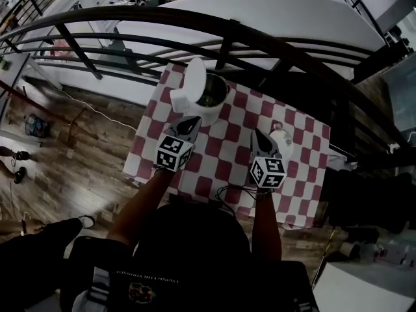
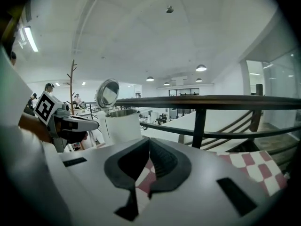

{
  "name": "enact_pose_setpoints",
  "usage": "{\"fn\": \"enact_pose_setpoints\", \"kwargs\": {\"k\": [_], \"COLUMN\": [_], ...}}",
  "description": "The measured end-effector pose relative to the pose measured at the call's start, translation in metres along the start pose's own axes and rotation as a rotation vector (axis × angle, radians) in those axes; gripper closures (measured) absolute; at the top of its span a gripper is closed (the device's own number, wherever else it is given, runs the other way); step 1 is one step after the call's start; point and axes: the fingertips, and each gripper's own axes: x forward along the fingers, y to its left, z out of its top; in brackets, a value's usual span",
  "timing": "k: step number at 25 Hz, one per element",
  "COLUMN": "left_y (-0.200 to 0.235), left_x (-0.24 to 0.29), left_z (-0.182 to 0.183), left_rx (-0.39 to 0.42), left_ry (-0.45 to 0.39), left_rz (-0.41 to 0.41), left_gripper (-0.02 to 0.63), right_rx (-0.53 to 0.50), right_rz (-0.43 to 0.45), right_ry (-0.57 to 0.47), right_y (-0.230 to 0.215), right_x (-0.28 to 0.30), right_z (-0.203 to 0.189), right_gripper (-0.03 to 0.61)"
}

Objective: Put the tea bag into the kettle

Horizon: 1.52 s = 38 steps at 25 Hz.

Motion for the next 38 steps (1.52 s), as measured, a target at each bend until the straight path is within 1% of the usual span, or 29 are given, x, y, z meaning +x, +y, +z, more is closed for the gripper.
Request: {"fn": "enact_pose_setpoints", "kwargs": {"k": [12, 16, 20, 23, 26, 27, 34, 38], "left_y": [-0.115, -0.149, -0.173, -0.188, -0.201, -0.204, -0.227, -0.235], "left_x": [0.070, 0.090, 0.110, 0.125, 0.140, 0.145, 0.184, 0.200], "left_z": [-0.020, -0.026, -0.037, -0.044, -0.054, -0.056, -0.071, -0.078], "left_rx": [0.094, 0.118, 0.127, 0.126, 0.125, 0.126, 0.146, 0.158], "left_ry": [0.088, 0.111, 0.136, 0.162, 0.192, 0.201, 0.257, 0.287], "left_rz": [-0.240, -0.302, -0.340, -0.359, -0.371, -0.375, -0.399, -0.405], "left_gripper": [0.611, 0.611, 0.611, 0.611, 0.611, 0.611, 0.611, 0.611], "right_rx": [0.092, 0.112, 0.127, 0.142, 0.155, 0.156, 0.149, 0.142], "right_rz": [-0.231, -0.277, -0.308, -0.318, -0.301, -0.295, -0.253, -0.245], "right_ry": [0.049, 0.087, 0.120, 0.141, 0.168, 0.176, 0.213, 0.238], "right_y": [-0.091, -0.115, -0.135, -0.149, -0.161, -0.165, -0.194, -0.207], "right_x": [-0.088, -0.110, -0.123, -0.125, -0.121, -0.118, -0.095, -0.081], "right_z": [-0.051, -0.073, -0.093, -0.103, -0.112, -0.115, -0.130, -0.141], "right_gripper": [0.565, 0.565, 0.563, 0.550, 0.503, 0.499, 0.498, 0.497]}}
